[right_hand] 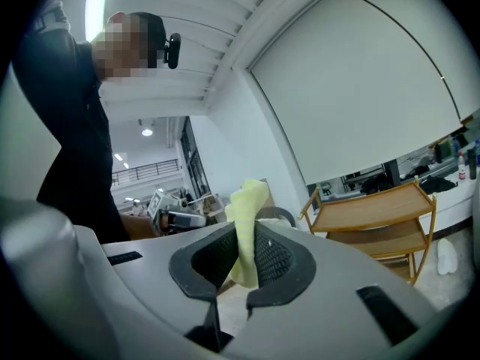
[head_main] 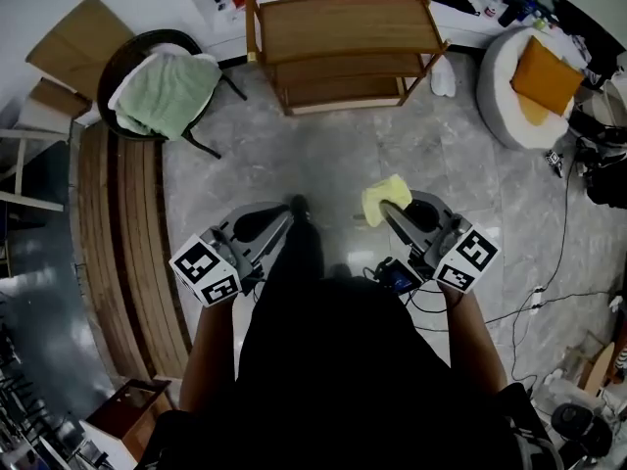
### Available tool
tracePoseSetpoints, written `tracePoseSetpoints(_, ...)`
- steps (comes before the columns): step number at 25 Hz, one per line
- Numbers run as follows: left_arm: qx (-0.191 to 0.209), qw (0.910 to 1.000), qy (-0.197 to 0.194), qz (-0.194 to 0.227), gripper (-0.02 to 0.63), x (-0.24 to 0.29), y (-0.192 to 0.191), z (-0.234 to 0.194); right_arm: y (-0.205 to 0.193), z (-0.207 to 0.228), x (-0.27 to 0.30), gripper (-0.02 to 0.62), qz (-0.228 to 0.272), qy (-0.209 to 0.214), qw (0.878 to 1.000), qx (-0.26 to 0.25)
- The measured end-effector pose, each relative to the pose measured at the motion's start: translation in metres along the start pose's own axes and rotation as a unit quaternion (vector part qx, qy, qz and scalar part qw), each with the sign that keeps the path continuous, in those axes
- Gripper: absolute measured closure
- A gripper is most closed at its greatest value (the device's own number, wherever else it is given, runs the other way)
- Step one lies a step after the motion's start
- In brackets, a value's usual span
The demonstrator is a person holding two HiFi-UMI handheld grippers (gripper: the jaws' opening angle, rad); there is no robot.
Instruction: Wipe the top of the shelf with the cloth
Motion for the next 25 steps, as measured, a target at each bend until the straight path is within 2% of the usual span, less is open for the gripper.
tracePoseSetpoints(4,-0.014,0.9992,-0.032,0.017,0.595,0.018,0.038,-0.064,0.034,0.035,0.051,0.546,-0.014,-0.022,1.0,-0.002)
tracePoseSetpoints(10,0.001,0.9968,-0.072,0.033,0.595,0.033,0.095,-0.137,0.09,0.077,0.128,0.546,-0.015,-0.034,0.999,-0.019)
tracePoseSetpoints(15,0.01,0.9982,-0.045,0.038,0.595,0.046,0.114,-0.189,0.106,0.111,0.156,0.546,-0.014,-0.051,0.998,-0.016)
tracePoseSetpoints(19,0.017,0.9988,-0.039,0.022,0.595,0.076,0.123,-0.213,0.115,0.154,0.168,0.546,-0.003,-0.059,0.998,-0.003)
tracePoseSetpoints(25,0.006,1.0,-0.006,0.005,0.595,0.144,0.141,-0.257,0.122,0.242,0.202,0.546,0.007,-0.017,1.0,0.023)
Point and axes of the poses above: the fingertips, and each gripper's own axes: x forward along the fingers, z to its right, y out of its top, the point moved 3 cm from there along -x, backward along the fingers
